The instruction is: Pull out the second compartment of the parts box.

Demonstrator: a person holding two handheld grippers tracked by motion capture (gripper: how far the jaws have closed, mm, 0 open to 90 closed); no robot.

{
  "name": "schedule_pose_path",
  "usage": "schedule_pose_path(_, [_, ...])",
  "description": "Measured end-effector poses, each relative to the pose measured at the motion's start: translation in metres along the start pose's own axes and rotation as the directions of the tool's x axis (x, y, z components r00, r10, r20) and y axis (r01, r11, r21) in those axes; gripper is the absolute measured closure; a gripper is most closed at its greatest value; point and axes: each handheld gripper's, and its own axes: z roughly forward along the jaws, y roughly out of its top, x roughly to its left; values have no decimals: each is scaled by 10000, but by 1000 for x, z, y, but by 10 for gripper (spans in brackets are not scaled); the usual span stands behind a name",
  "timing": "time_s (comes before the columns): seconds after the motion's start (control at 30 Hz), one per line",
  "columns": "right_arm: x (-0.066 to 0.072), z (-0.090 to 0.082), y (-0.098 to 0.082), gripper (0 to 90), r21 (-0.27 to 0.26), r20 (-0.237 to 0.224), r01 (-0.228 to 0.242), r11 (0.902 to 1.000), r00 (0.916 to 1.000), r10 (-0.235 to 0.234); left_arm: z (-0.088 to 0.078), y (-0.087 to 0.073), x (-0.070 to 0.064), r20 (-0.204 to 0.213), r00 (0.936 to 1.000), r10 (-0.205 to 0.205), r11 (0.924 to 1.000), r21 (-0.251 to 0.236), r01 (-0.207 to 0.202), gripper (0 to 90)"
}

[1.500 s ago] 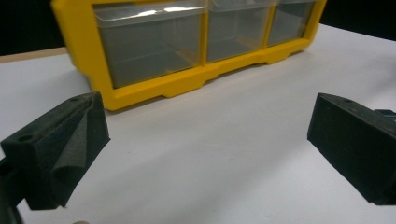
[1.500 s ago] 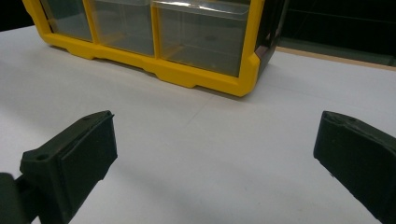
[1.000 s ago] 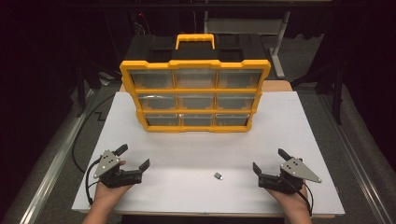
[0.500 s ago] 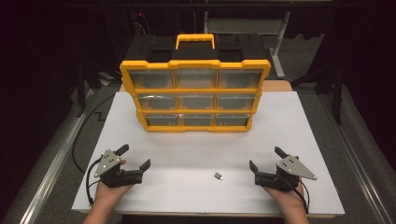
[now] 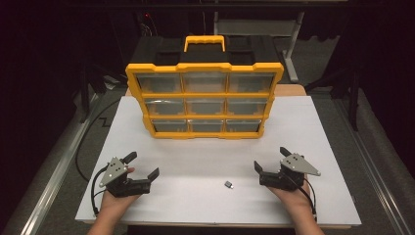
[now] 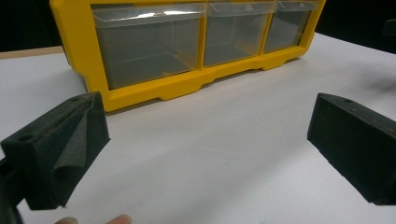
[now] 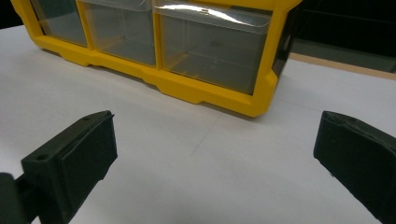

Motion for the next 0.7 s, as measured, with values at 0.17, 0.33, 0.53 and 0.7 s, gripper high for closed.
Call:
schedule_pose_path(0.17, [-2,21,6,1,160,61,-24,9999,10000,23,-1,0,0,-9,10000,3,10000,-10,-3,2])
schedule_pose_path(0.33, [-2,36,14,1,133,153,181,9997,9997,-183,-1,0,0,-66,10000,-12,10000,-86,11,2])
schedule_pose_path(0.53, [-1,52,18,1,301,118,178,9994,9998,-182,0,0,-1,-77,9999,77,9999,-111,-78,2])
schedule_pose_path(0.7, [-2,55,19,1,247,224,289,9993,9993,-294,0,0,-1,-85,10000,47,9999,-126,-48,2])
